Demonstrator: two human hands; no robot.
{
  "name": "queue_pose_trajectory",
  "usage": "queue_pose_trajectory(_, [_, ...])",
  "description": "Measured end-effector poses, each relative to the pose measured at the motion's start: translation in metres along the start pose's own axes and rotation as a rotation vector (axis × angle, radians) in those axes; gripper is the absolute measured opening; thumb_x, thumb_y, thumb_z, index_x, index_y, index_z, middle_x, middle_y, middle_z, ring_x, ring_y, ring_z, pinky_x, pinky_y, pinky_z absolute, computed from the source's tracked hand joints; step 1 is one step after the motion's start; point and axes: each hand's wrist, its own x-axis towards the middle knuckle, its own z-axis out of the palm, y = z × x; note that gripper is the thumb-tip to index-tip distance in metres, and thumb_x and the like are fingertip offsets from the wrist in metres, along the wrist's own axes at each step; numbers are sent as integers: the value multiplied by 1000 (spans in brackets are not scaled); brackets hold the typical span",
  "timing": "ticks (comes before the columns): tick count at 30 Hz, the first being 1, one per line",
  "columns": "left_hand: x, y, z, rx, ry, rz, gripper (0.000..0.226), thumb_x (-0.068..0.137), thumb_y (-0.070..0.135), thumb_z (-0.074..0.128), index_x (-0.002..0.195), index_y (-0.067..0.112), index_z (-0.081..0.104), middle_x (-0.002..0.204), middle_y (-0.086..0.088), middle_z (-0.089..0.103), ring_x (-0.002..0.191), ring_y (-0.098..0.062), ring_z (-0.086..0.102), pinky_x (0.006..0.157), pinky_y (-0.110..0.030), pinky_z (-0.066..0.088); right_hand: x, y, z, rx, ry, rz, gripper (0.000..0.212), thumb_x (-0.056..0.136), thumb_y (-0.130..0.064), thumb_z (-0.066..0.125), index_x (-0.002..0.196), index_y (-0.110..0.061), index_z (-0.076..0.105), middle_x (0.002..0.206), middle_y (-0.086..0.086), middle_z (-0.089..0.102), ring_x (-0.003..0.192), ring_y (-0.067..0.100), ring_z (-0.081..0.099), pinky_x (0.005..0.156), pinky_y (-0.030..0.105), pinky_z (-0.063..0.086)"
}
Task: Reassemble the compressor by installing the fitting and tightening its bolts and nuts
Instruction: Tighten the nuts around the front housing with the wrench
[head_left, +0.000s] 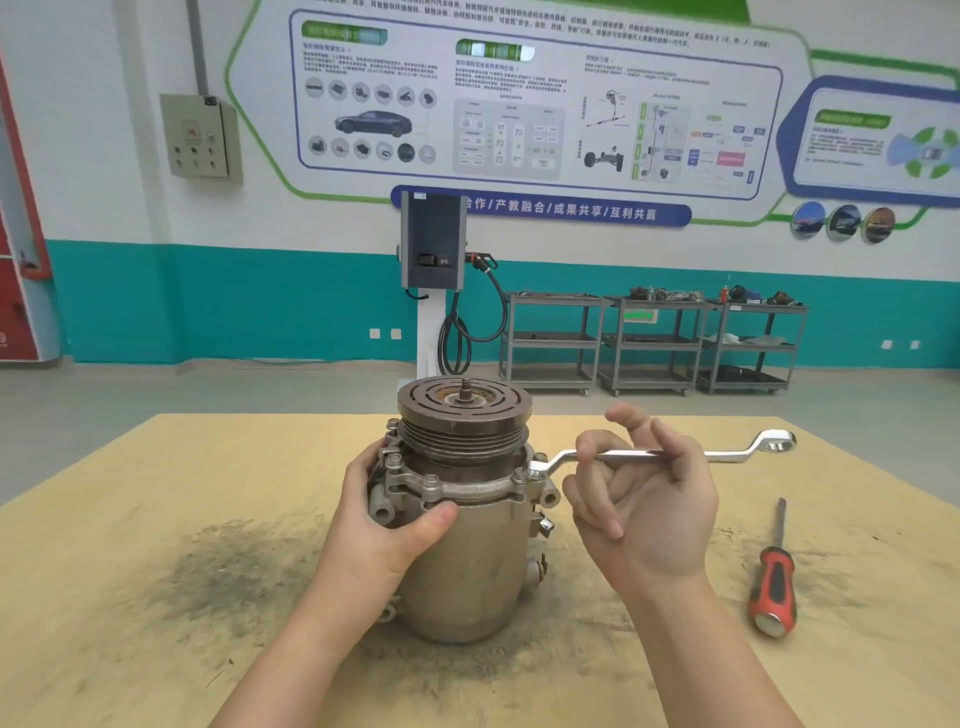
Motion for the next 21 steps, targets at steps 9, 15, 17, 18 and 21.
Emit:
queue_pose_trajectory(9, [-1, 1, -1, 8, 4, 3, 88, 41, 63, 86, 118, 58, 45, 120, 20, 63, 108, 1, 62, 101, -40, 50, 2, 1, -3, 59, -109, 68, 22, 68, -20, 41, 75, -6, 57, 60, 17, 60, 26, 12, 25, 37, 16, 28])
queue_pose_trajectory(15, [1, -2, -1, 14, -9, 5, 89, 36, 73, 86, 113, 65, 44, 116, 29, 62, 108, 5, 61, 94, -31, 50, 7, 5, -9, 20, -33, 146, 25, 69, -17, 35, 84, -6, 53, 54, 13, 53, 31, 16, 32, 40, 22, 34])
queue_pose_trajectory(17, [2, -2, -1, 11, -5, 6, 86, 35, 73, 86, 110, 68, 44, 116, 29, 62, 107, 6, 61, 92, -28, 50, 10, 7, -9, 15, 30, 178, 23, 71, -18, 36, 86, -7, 51, 53, 8, 47, 33, 16, 34, 39, 23, 35])
queue_pose_trajectory(18, [2, -2, -1, 13, -3, 7, 86, 34, 74, 85, 109, 69, 44, 115, 30, 62, 107, 6, 61, 90, -26, 49, 12, 8, -9, 10, 57, 193, 22, 72, -18, 37, 88, -8, 50, 53, 7, 45, 34, 16, 34, 39, 23, 35])
queue_pose_trajectory(21, [1, -1, -2, 30, 0, 18, 86, 34, 75, 85, 109, 69, 43, 116, 30, 62, 107, 7, 60, 87, -21, 49, 20, 6, -7, -5, 118, 255, 19, 72, -15, 38, 89, -11, 45, 53, 4, 46, 34, 16, 36, 38, 21, 34])
